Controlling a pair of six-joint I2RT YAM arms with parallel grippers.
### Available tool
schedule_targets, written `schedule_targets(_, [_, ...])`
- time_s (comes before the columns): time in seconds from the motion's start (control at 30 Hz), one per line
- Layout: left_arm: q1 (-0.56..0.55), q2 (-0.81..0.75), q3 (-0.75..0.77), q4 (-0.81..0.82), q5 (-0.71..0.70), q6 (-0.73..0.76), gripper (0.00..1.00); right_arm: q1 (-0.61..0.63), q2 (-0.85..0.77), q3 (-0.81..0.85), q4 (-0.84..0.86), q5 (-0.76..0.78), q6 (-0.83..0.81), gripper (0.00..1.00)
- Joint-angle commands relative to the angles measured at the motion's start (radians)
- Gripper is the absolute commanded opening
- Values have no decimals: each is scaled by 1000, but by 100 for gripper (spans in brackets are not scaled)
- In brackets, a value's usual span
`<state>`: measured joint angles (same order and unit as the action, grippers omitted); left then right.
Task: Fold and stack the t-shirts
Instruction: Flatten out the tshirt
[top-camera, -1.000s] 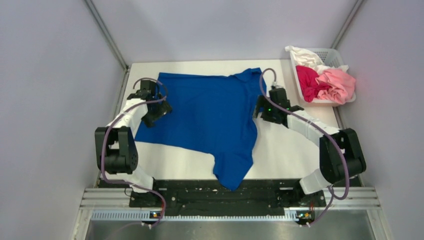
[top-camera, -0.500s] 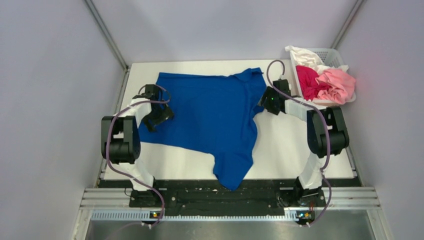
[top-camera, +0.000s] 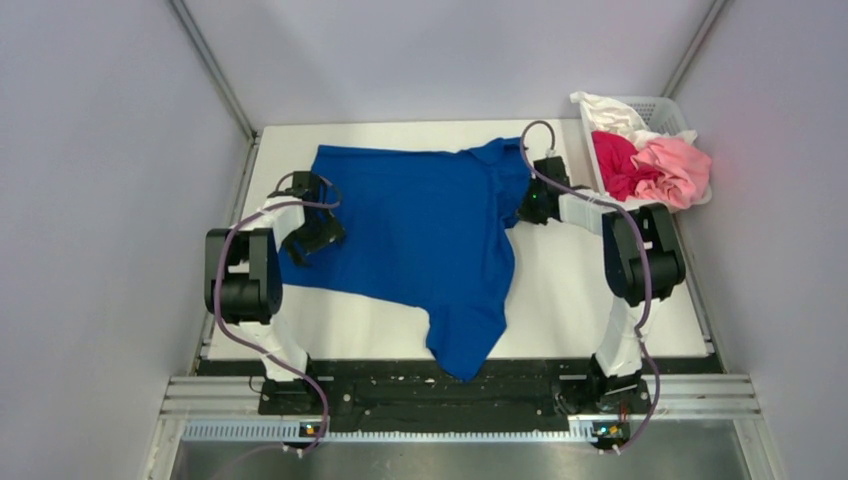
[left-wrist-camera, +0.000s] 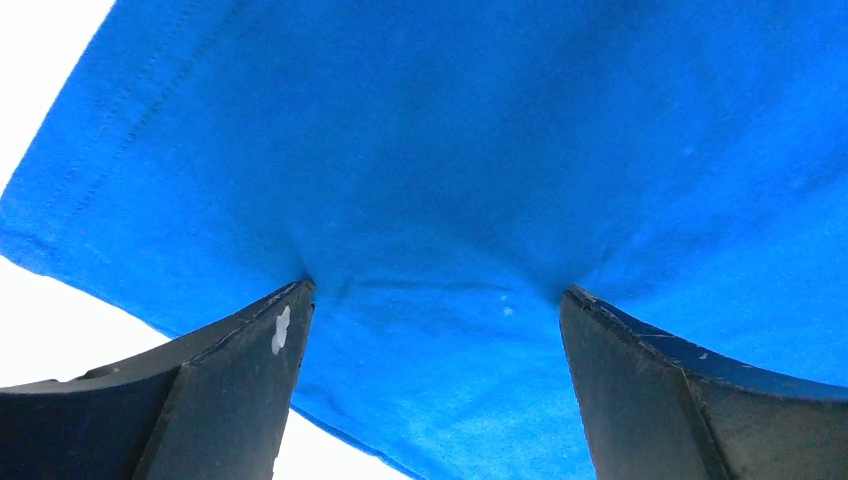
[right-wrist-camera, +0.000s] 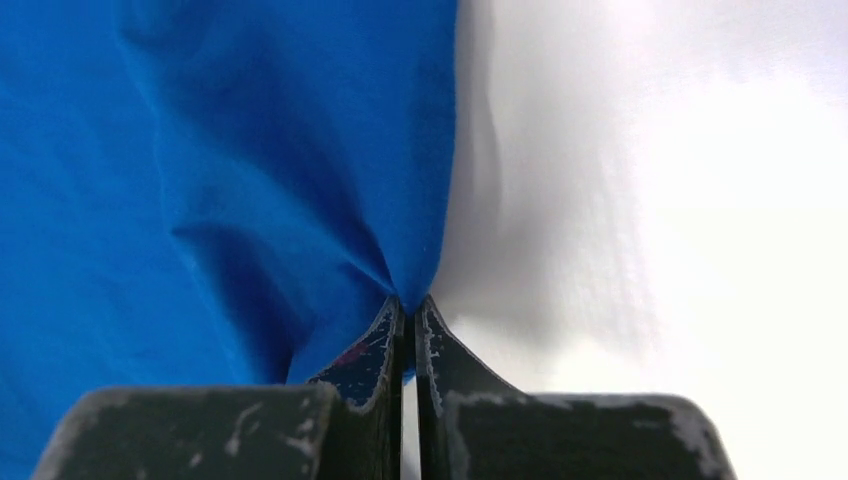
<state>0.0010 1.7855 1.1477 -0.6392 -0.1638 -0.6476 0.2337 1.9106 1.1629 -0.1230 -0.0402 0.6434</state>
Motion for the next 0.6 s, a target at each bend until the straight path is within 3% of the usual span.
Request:
schedule_targets(0.0, [4,-13,1,-31,-76,3,98,5,-46,168,-275,260,-141,0])
schedule_targets(0.13, [4,-17,-6,-37,-86,-2,98,4,-27,344,-534,485,-222,0])
schedule_targets(0.33, [4,-3,6,-51,-96,0,98,0,45,476,-678,650,-257,3])
schedule_targets(0.37, [4,-8,6,-51,-93,1,98,0,56,499,-696,671,-251,21])
schedule_targets(0.47, [4,-32,5,-44,-66,5,98,3,50,548,-725,705,-220,91])
schedule_targets(0.5, [4,-44,5,-41,-51,6,98,7,31,548,-722,704,-209,98])
schedule_targets(0.57, [4,-70,4,-30,-18,7,98,18,-37,503,-680,641,-217,99])
